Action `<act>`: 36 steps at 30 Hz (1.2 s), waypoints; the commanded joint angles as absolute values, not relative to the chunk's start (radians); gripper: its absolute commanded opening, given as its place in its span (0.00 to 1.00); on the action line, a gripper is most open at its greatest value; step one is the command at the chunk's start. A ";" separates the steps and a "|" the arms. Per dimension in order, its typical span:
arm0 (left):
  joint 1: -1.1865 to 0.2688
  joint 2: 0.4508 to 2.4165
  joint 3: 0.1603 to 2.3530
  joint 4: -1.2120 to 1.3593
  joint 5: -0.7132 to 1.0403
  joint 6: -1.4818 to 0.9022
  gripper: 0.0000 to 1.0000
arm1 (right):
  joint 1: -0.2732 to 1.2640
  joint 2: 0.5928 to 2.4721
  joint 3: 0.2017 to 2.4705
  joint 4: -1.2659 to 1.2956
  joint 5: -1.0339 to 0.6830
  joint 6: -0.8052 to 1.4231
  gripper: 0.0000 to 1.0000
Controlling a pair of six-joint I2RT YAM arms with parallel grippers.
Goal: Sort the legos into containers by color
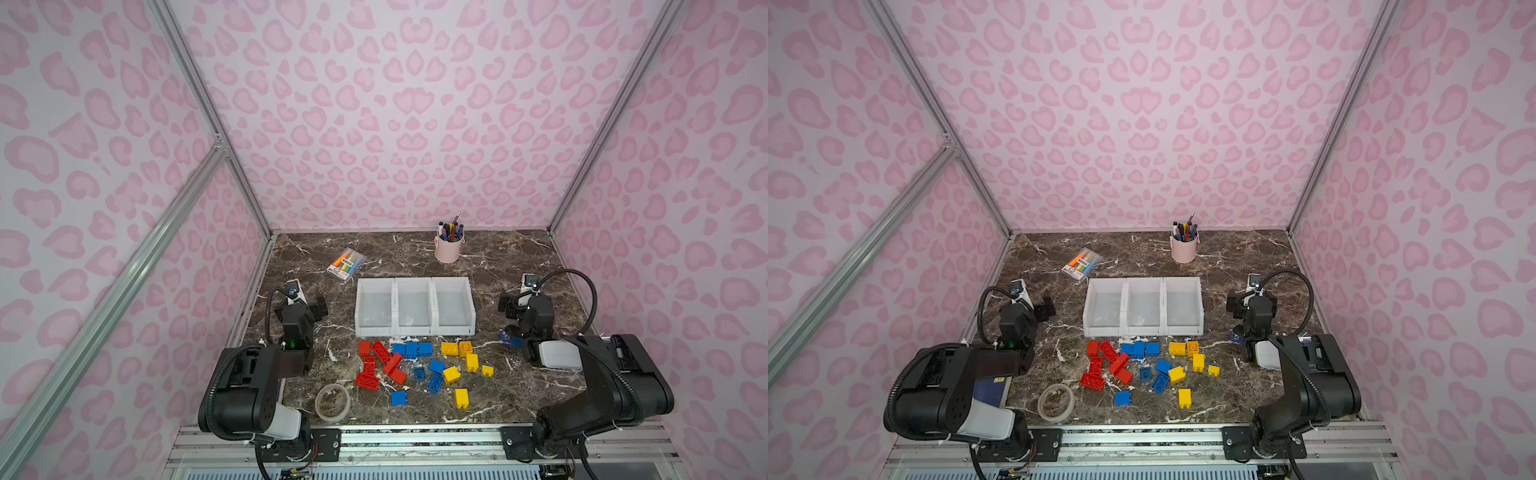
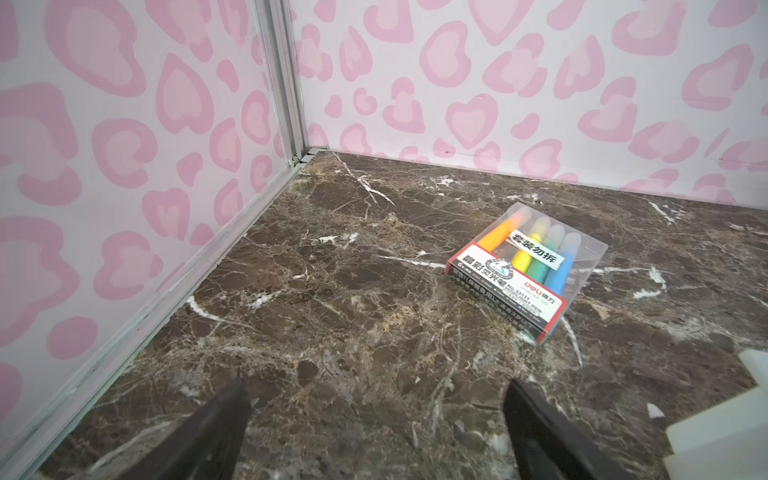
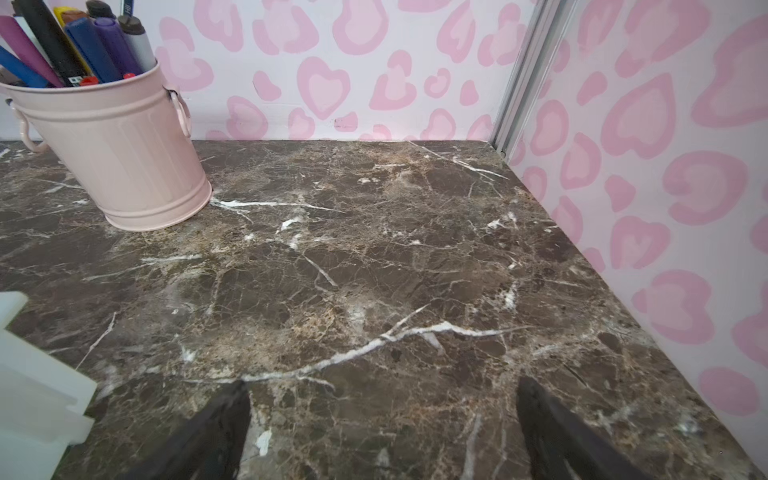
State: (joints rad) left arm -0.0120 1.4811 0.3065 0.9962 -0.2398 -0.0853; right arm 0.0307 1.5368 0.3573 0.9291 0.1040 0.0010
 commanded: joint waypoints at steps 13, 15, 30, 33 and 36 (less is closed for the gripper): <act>-0.012 1.480 0.312 1.024 -0.236 -0.077 0.97 | 0.032 1.537 0.356 0.934 0.106 0.006 1.00; -0.012 1.480 0.312 1.025 -0.236 -0.076 0.97 | 0.030 1.536 0.356 0.934 0.106 0.006 1.00; -0.010 1.481 0.318 1.017 -0.232 -0.077 0.97 | 0.031 1.537 0.357 0.934 0.106 0.006 1.00; -0.011 1.480 0.316 1.019 -0.233 -0.077 0.97 | 0.028 1.536 0.357 0.931 0.104 0.007 1.00; -0.011 1.479 0.311 1.025 -0.231 -0.078 0.97 | 0.018 1.544 0.367 0.922 0.082 0.016 1.00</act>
State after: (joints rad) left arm -0.0101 1.4811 0.3065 0.9962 -0.2386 -0.0856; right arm 0.0265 1.5368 0.3576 0.9283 0.1013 0.0010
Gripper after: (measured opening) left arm 0.970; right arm 0.998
